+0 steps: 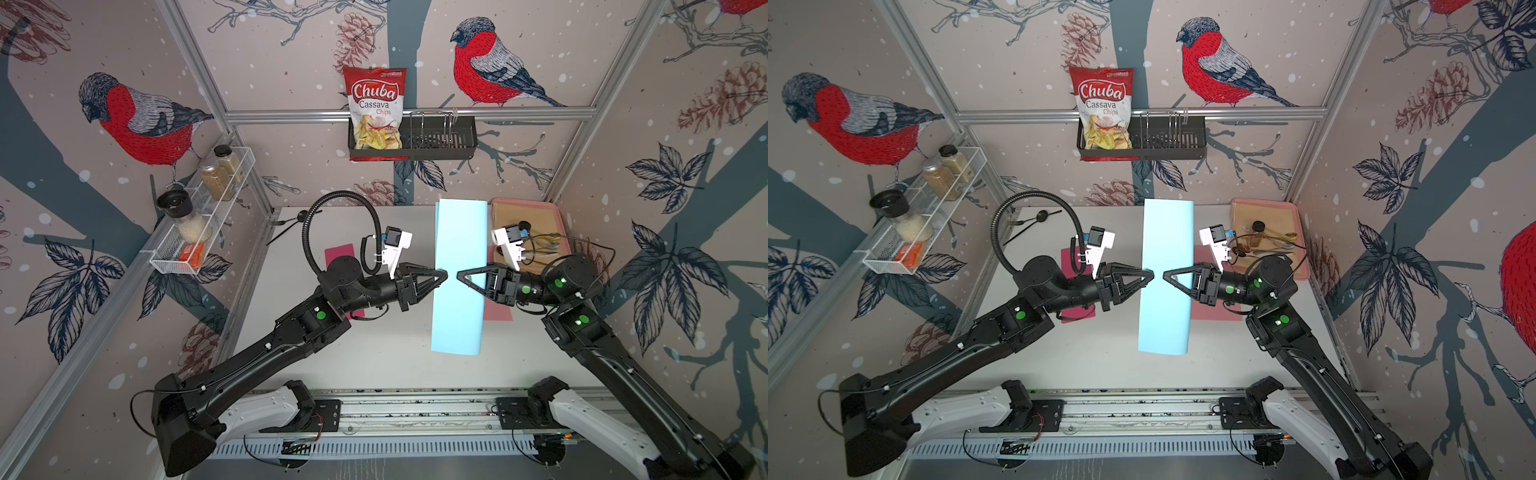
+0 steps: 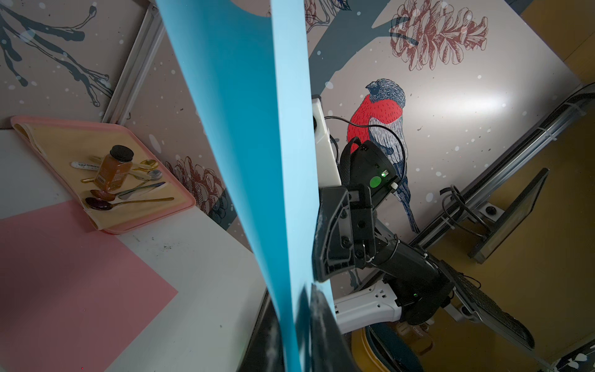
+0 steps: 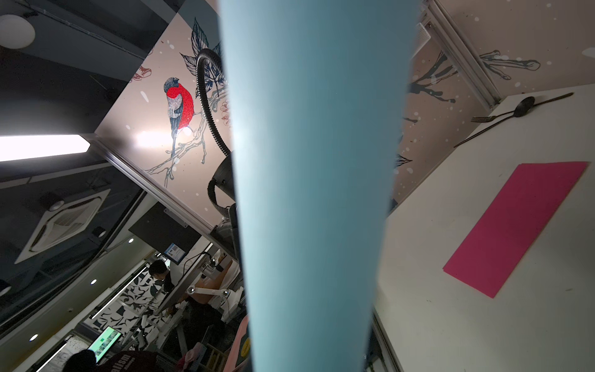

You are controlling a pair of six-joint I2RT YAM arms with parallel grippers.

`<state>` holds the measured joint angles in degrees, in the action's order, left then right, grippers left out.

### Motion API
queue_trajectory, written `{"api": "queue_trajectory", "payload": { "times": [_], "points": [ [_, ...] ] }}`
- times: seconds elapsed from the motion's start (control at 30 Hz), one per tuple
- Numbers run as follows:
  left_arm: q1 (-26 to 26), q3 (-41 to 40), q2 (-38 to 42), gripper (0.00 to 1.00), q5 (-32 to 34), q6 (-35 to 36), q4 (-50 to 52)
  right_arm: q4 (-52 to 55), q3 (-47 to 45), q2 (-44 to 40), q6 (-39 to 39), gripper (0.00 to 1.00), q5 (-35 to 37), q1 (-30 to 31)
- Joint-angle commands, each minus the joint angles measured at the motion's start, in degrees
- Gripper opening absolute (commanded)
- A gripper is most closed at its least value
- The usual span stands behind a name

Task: Fold the rectangular paper in half along the long edge
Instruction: Fold the paper.

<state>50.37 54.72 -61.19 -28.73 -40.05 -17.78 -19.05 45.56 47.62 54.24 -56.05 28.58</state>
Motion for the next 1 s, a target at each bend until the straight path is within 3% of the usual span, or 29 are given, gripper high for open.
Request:
{"api": "queue_trajectory", "payload": {
  "times": [0.0,0.07,0.17,0.33,0.5,0.63,0.77,0.97],
  "points": [
    [0.2,0.0,0.2,0.2,-0.9,0.0,-3.4,-5.7,-0.9,0.1,2.5,0.21,-1.0,0.4],
    [0.2,0.0,0.1,0.16,-1.0,-0.2,-3.7,-6.7,-1.3,0.3,3.0,0.21,-0.9,0.8],
    [0.2,-0.1,0.0,0.0,-1.2,-0.3,-4.0,-8.9,-1.9,0.3,4.0,0.21,-0.9,1.0],
    [0.1,0.1,-0.1,0.0,-1.5,-0.1,-3.9,-7.9,-1.6,0.6,3.2,0.25,-0.5,1.1],
    [0.2,0.4,0.1,0.0,-1.0,0.6,-2.8,3.3,1.7,1.1,-3.9,0.43,0.8,1.1],
    [0.6,0.7,0.1,0.0,-0.2,1.7,-1.1,12.0,4.9,1.9,-8.9,0.48,1.9,1.2],
    [1.0,1.1,0.0,0.0,0.5,2.5,-0.3,15.3,6.3,2.2,-11.2,0.46,2.2,1.4],
    [1.4,1.6,-0.1,0.0,1.2,3.3,0.9,18.6,7.6,2.0,-13.5,0.28,2.5,1.5]
  ]
}}
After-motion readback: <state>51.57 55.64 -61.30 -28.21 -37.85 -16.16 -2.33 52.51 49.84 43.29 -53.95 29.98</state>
